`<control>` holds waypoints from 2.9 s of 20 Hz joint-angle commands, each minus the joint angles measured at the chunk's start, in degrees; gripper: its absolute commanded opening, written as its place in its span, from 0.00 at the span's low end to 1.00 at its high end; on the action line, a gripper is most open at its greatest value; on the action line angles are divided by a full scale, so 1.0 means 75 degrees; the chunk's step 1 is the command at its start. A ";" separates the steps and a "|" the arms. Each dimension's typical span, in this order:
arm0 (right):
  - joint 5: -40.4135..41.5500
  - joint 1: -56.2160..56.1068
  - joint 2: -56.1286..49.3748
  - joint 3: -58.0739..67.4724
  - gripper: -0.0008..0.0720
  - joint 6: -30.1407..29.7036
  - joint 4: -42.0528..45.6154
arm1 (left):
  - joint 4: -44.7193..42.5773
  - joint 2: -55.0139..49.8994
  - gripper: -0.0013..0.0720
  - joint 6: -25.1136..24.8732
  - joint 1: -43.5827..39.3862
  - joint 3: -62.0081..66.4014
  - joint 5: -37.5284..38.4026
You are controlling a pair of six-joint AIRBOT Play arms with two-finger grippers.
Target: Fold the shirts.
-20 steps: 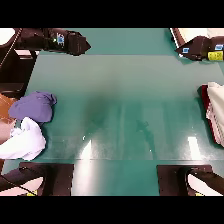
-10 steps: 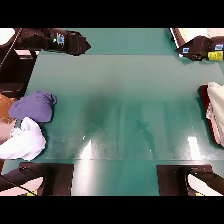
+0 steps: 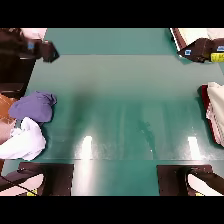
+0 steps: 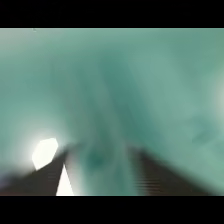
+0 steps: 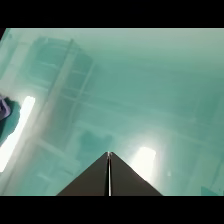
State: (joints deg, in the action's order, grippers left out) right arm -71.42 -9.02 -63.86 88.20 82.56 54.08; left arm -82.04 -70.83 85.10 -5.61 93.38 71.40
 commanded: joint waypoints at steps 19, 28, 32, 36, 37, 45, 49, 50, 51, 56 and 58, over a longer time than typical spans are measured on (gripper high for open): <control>0.0659 0.0087 0.0181 0.0003 0.04 0.0009 -0.0428 | -0.1180 0.1230 0.05 0.0799 0.2302 -0.2859 -0.1772; 0.2602 0.0087 0.1364 0.0003 0.04 0.0006 -0.0402 | -0.1035 0.2675 0.05 0.0198 -0.0819 0.0493 -0.0734; 0.2576 0.0087 0.1416 0.0003 0.04 0.0006 -0.0411 | -0.1040 0.1582 0.05 0.0198 -0.2532 0.0490 0.0271; 0.2465 0.0085 0.1416 0.0003 0.04 0.0006 -0.0411 | -0.0851 -0.0251 0.06 0.0192 -0.4083 0.0490 0.0548; 0.2393 0.0085 0.1416 0.0003 0.04 0.0006 -0.0411 | -0.0571 -0.0679 0.06 0.0189 -0.4345 0.0490 0.0350; 0.2060 0.0087 0.1431 0.0003 0.04 0.0006 -0.0399 | 0.0361 -0.1641 0.76 0.0201 -0.3777 0.0493 -0.0414; 0.2055 0.0087 0.1431 0.0003 0.04 0.0006 -0.0402 | 0.0405 -0.1597 0.76 0.0420 -0.2180 0.0271 -0.0192; 0.2055 0.0085 0.1431 0.0003 0.04 0.0006 -0.0402 | 0.0431 -0.1603 0.76 0.0487 -0.1888 0.0020 -0.0420; 0.2052 0.0085 0.1431 0.0000 0.04 0.0006 -0.0402 | 0.0484 -0.1620 0.76 0.0522 -0.1623 -0.0335 -0.0746; 0.1853 0.0085 0.1378 -0.0003 0.04 0.0006 -0.0388 | 0.1737 -0.2445 0.76 0.0568 -0.0991 -0.1845 -0.1993; 0.1524 0.0085 0.1204 -0.0006 0.04 0.0006 -0.0396 | 0.2142 -0.3051 0.76 0.0192 -0.0994 -0.1833 -0.2101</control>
State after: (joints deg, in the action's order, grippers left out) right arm -57.45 -8.36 -53.82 88.18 82.61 51.13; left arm -71.50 -89.06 88.82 -14.57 82.21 59.20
